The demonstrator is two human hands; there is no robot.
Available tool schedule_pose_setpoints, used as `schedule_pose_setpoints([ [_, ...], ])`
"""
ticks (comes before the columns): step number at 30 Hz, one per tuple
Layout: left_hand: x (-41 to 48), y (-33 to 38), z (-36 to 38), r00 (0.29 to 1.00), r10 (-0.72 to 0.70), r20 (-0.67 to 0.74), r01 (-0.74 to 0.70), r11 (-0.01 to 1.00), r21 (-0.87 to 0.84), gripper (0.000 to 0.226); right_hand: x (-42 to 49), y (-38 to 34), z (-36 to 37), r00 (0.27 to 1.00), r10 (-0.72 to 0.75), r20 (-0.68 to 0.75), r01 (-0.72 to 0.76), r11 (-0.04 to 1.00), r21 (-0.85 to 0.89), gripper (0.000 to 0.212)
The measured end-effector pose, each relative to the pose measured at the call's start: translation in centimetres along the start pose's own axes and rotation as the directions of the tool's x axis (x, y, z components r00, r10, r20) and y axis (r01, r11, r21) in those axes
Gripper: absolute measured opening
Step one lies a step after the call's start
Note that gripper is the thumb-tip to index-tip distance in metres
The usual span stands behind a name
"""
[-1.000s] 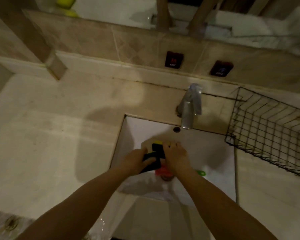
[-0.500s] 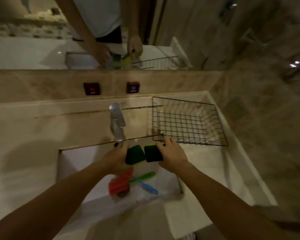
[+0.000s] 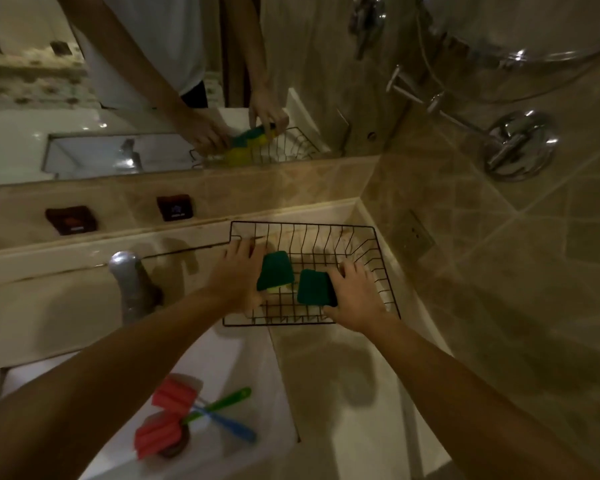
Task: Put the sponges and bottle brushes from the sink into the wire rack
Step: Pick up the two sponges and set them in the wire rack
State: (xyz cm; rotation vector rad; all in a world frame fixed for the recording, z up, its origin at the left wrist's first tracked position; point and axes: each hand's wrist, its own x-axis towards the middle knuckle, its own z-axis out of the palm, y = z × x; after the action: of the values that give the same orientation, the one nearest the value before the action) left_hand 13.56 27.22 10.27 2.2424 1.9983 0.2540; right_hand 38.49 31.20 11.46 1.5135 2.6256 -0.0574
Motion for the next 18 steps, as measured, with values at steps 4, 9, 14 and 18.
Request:
schedule_pose_setpoints([
  [4, 4.2, 0.6, 2.2, 0.996, -0.087, 0.005, 0.086, 0.990, 0.108, 0.067, 2.2, 2.3, 2.1, 1.000, 0.014, 0.007, -0.015, 0.999, 0.050, 0.065],
  [9, 7.7, 0.7, 5.7, 0.972, -0.204, 0.117, 0.191, 0.975, 0.118, 0.074, 4.7, 4.0, 4.8, 0.998, 0.009, -0.054, 0.000, 0.987, 0.161, 0.056],
  [14, 8.8, -0.2, 8.6, 0.960, -0.197, 0.196, 0.188, 0.980, 0.063, 0.078, 7.8, 4.4, 6.7, 0.997, 0.037, 0.063, -0.048, 0.978, 0.201, 0.062],
  [18, 9.4, -0.3, 9.6, 0.950, -0.214, 0.227, 0.201, 0.976, 0.079, 0.083, 9.6, 4.6, 7.5, 0.996, 0.034, 0.081, -0.051, 0.975, 0.214, 0.066],
])
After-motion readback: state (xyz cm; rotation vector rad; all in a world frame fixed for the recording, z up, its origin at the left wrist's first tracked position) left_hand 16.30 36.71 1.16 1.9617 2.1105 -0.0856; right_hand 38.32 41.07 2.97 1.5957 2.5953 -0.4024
